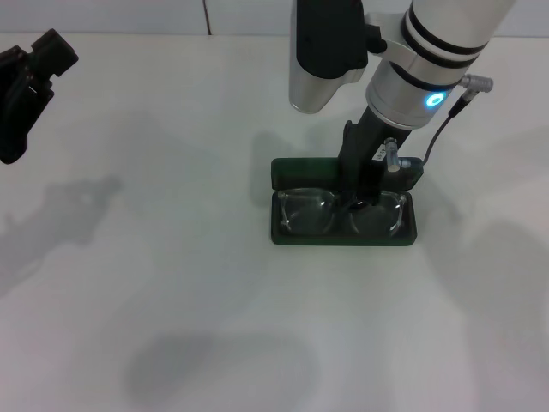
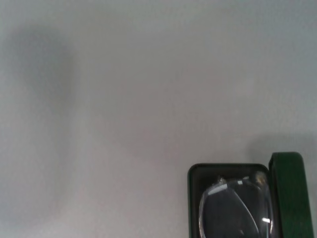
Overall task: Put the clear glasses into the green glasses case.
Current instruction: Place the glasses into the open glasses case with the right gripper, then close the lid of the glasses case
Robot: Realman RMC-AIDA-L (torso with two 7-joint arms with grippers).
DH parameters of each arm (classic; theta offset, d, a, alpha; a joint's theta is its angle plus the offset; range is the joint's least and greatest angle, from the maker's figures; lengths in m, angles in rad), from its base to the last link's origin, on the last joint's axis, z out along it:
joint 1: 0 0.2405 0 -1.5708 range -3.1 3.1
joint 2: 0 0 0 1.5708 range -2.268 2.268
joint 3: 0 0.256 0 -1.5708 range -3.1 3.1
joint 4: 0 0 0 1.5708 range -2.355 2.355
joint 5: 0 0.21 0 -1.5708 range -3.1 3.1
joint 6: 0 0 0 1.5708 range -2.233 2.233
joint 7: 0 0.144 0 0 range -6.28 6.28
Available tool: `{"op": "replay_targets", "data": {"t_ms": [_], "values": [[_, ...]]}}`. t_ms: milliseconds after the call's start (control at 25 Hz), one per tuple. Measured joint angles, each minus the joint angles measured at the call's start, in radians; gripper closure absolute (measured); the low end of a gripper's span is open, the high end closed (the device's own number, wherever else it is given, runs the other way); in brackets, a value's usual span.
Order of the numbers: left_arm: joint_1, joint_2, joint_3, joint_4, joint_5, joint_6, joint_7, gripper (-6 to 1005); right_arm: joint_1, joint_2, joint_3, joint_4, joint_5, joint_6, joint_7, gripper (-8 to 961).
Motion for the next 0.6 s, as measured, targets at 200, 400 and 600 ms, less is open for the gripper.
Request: {"op": "replay_targets", "data": {"t_ms": [200, 400, 600], "values": [[-0.001, 0.002, 0.000, 0.000, -0.001, 0.001, 0.000, 946, -0.007, 0.000, 0.000, -0.024, 0.000, -0.012, 0.008, 689], [-0.005, 0.004, 0.000, 0.000, -0.001, 0.001, 0.000, 948, -0.042, 0.000, 0.000, -0.081, 0.006, -0.036, 0.016, 690], [-0.010, 0.007, 0.000, 0.000, -0.003, 0.002, -0.004, 946, -0.114, 0.000, 0.001, -0.187, 0.014, -0.060, 0.032, 689]]}}
